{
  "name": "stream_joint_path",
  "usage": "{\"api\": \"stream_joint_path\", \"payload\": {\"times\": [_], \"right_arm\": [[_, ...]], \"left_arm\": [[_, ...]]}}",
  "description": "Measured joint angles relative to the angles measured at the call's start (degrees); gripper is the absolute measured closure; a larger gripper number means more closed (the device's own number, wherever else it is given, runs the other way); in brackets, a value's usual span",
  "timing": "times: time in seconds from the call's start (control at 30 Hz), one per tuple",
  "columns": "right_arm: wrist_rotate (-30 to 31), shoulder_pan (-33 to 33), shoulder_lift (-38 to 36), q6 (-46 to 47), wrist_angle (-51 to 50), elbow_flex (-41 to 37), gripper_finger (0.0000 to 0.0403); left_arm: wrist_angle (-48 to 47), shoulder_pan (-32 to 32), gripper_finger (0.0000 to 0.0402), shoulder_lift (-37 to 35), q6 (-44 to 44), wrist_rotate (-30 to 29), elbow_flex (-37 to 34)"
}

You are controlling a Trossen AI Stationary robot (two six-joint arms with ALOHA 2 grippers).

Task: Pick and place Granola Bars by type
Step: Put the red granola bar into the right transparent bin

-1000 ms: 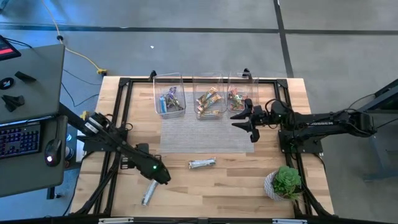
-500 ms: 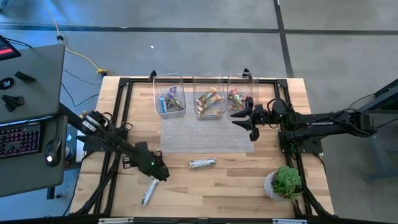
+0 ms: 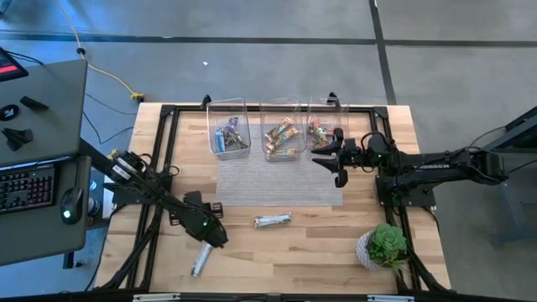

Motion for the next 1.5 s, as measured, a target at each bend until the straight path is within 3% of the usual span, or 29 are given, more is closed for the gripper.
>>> {"api": "stream_joint_path", "payload": {"times": [0.17, 0.27, 0.5, 0.63, 0.93, 1.03, 1.2, 1.33, 1.5], "right_arm": [[0.0, 0.0, 0.0, 0.0, 0.0, 0.0, 0.0285], [0.0, 0.0, 0.0, 0.0, 0.0, 0.0, 0.0285], [0.2, 0.0, 0.0, 0.0, 0.0, 0.0, 0.0285], [0.4, 0.0, 0.0, 0.2, 0.0, 0.0, 0.0285], [-4.1, 0.4, 1.7, -4.3, -7.5, 0.0, 0.0285], [-3.7, 2.1, 3.7, -10.3, -8.0, 0.0, 0.0285], [-2.1, 5.9, 6.9, -24.4, -7.7, 0.0, 0.0285], [4.6, 8.1, 7.9, -30.7, -7.9, 0.0, 0.0285], [7.0, 9.5, 7.9, -33.1, -6.8, 0.0, 0.0285]], "left_arm": [[2.4, 0.0, 0.0299, 0.0, 1.1, -6.1, 0.0], [5.7, 0.2, 0.0324, 0.2, 1.7, -13.6, 0.7], [9.6, 1.6, 0.0319, -0.8, 10.5, -33.6, 5.3], [9.5, 5.5, 0.0318, -1.8, 22.7, -39.2, 9.6], [15.2, 17.1, 0.0317, -3.1, 65.9, -26.8, 23.4], [21.7, 22.1, 0.0317, -3.1, 77.6, -15.9, 26.5], [36.0, 29.1, 0.0317, -3.1, 96.1, 7.3, 27.6], [43.6, 32.7, 0.0317, -3.1, 103.7, 22.7, 27.6], [44.3, 35.2, 0.0317, -3.2, 104.7, 27.9, 27.7]]}}
